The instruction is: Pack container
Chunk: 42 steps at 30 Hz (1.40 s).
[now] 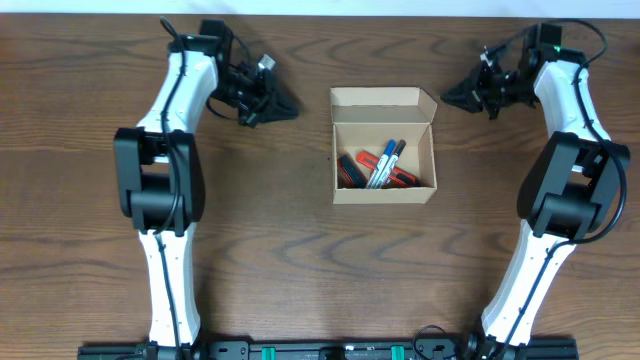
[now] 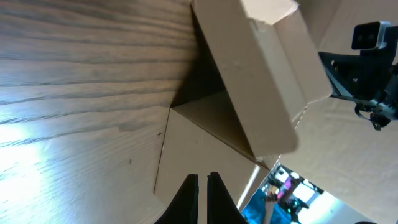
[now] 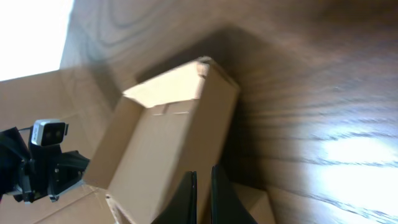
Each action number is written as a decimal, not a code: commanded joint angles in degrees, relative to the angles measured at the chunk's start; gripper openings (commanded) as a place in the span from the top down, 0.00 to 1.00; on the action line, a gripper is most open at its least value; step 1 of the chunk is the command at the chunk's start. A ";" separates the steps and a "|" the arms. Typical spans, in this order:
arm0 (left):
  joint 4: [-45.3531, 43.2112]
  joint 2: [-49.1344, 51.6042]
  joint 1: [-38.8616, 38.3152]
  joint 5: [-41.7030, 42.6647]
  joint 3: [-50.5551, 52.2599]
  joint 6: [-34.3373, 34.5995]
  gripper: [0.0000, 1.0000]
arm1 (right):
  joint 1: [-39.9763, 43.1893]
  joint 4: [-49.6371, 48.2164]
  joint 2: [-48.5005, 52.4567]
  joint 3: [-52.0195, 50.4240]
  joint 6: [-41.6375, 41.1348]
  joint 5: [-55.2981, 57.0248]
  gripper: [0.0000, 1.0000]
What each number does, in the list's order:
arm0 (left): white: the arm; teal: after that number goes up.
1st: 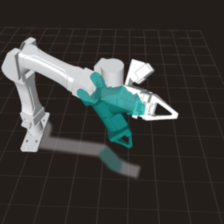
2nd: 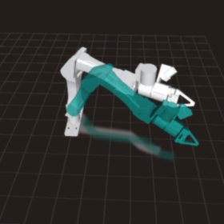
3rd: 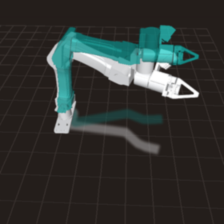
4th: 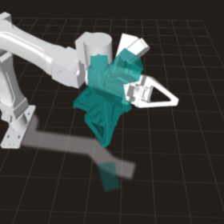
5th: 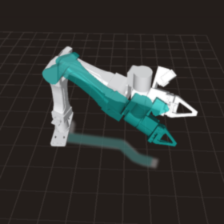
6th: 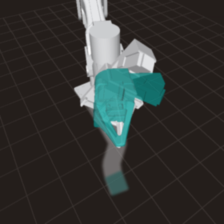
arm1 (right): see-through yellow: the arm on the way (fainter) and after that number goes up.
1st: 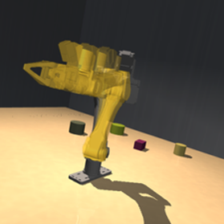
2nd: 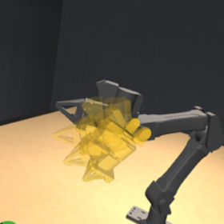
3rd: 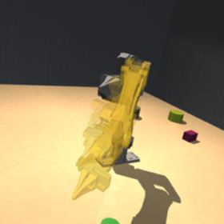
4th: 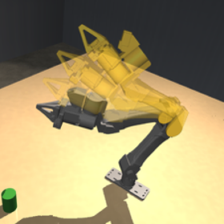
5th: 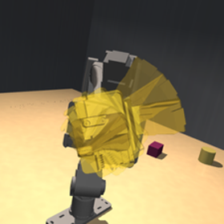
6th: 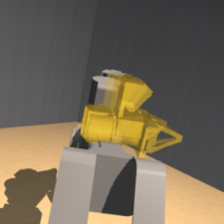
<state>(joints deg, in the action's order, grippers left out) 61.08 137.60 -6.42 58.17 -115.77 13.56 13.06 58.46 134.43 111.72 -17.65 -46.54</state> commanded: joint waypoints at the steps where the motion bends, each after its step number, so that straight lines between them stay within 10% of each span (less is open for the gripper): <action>1: -0.31 2.29 -1.44 1.75 0.31 0.42 0.94 | 1.68 -0.31 0.37 -2.89 -1.16 0.66 0.98; 42: -13.57 9.14 -2.62 13.53 0.33 9.53 0.94 | -0.72 -10.93 0.37 -11.32 -3.39 -8.20 0.98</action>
<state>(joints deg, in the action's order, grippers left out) 48.10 144.81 -8.91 68.75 -115.72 21.71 12.51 47.64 134.54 100.86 -20.45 -53.10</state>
